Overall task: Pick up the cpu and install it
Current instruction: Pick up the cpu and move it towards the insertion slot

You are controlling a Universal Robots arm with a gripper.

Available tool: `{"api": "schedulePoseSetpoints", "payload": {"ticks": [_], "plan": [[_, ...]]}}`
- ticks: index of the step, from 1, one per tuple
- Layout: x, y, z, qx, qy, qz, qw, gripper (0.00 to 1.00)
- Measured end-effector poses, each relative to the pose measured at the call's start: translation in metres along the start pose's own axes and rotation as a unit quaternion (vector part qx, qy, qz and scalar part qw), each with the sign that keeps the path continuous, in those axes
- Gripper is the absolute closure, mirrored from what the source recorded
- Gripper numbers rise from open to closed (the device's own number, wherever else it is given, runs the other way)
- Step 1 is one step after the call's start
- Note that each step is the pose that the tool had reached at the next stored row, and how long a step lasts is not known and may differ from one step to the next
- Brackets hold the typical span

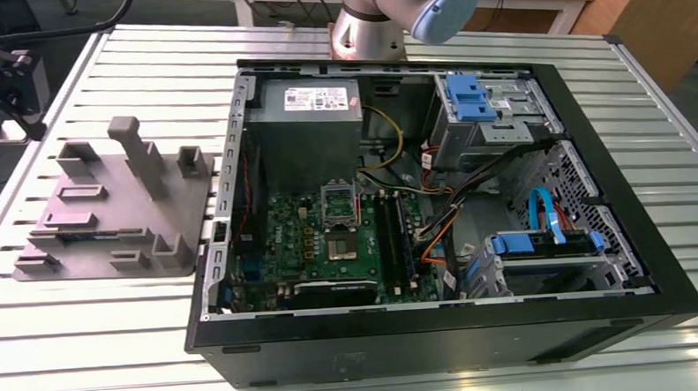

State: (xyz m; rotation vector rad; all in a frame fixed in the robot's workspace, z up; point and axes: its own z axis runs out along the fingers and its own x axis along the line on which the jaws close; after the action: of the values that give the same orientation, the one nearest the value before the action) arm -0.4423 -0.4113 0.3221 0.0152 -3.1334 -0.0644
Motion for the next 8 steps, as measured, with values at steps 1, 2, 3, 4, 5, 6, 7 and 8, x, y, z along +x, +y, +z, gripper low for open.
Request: {"api": "schedulePoseSetpoints", "payload": {"ticks": [1, 2, 3, 4, 5, 6, 7, 8], "plan": [[0.0000, 0.0001, -0.0012, 0.0000, 0.0000, 0.000, 1.00000, 0.53], [0.0000, 0.0001, -0.0027, 0.0000, 0.0000, 0.000, 1.00000, 0.53], [0.0000, 0.0002, -0.0043, 0.0000, 0.0000, 0.000, 1.00000, 0.53], [0.0000, 0.0002, -0.0060, 0.0000, 0.0000, 0.000, 1.00000, 0.53], [0.0001, 0.0003, -0.0077, 0.0000, 0.0000, 0.000, 1.00000, 0.53], [0.0001, 0.0004, -0.0096, 0.0001, 0.0001, 0.000, 1.00000, 0.53], [0.0001, 0.0005, -0.0112, 0.0000, 0.0000, 0.000, 1.00000, 0.53], [0.0001, 0.0005, -0.0127, 0.0000, 0.0000, 0.000, 1.00000, 0.53]]}}
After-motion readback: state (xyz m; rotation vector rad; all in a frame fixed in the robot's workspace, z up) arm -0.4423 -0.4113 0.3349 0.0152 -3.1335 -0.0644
